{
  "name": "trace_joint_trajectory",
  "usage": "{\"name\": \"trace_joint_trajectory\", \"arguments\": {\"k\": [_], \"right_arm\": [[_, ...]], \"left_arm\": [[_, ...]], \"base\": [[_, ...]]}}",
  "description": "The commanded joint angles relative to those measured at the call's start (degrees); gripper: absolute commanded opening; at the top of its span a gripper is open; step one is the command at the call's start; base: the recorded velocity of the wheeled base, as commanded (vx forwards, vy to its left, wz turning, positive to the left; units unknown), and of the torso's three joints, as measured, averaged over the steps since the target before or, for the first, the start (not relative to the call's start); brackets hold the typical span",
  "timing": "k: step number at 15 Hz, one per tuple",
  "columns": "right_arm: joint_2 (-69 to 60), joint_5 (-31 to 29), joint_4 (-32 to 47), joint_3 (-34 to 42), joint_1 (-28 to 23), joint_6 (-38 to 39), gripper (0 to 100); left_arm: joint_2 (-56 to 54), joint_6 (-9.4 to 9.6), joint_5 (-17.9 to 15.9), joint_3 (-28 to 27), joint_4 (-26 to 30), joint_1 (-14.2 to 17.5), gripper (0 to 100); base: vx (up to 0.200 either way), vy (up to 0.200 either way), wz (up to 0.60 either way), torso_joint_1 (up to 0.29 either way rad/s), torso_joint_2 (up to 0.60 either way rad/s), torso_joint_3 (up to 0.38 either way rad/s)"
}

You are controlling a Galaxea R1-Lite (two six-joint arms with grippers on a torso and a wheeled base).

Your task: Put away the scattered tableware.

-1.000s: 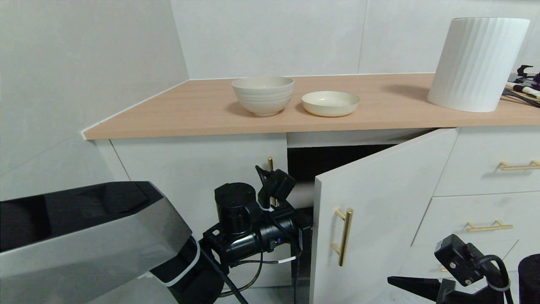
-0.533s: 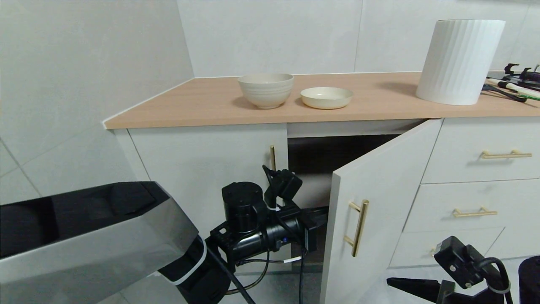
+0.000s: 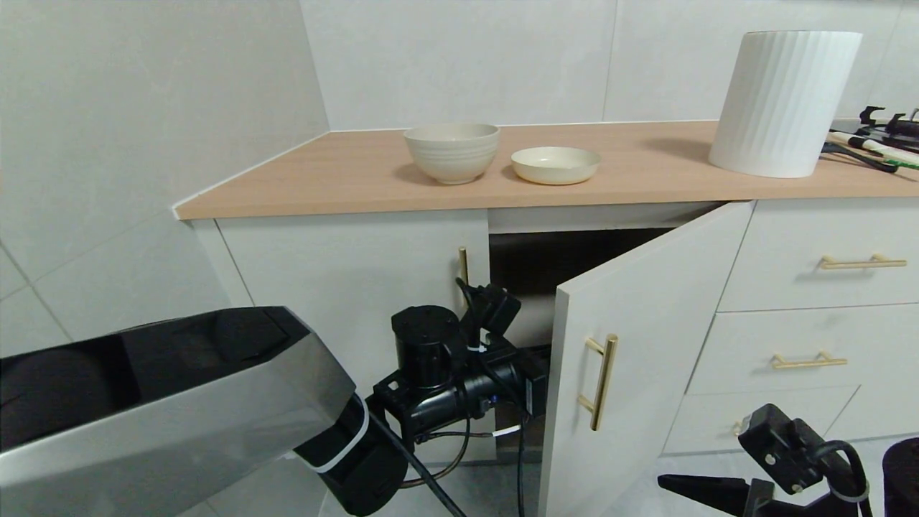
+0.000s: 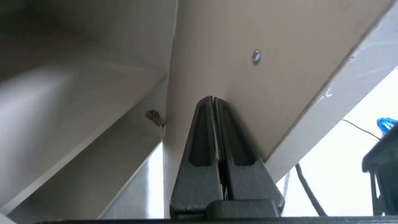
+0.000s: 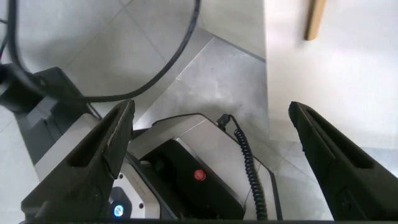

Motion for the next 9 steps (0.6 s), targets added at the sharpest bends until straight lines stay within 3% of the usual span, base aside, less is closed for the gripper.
{"name": "trace_joint_trajectory", "arguments": {"k": [1, 4, 9], "right_arm": [[0.11, -0.01, -0.02, 0.02, 0.11, 0.01, 100], [0.11, -0.01, -0.02, 0.02, 0.11, 0.01, 100], [0.2, -0.01, -0.02, 0.02, 0.11, 0.01, 100]], "left_arm": [[0.04, -0.08, 0.01, -0.13, 0.03, -0.06, 0], [0.13, -0.17, 0.1, -0.22, -0.15, -0.06, 0], [1.09, -0.17, 0.36, -1.45, -0.15, -0.06, 0]], "base": [[0.0, 0.0, 0.0, 0.0, 0.0, 0.0], [-0.2, 0.0, 0.0, 0.005, 0.01, -0.001], [0.0, 0.0, 0.0, 0.0, 0.0, 0.0]]}}
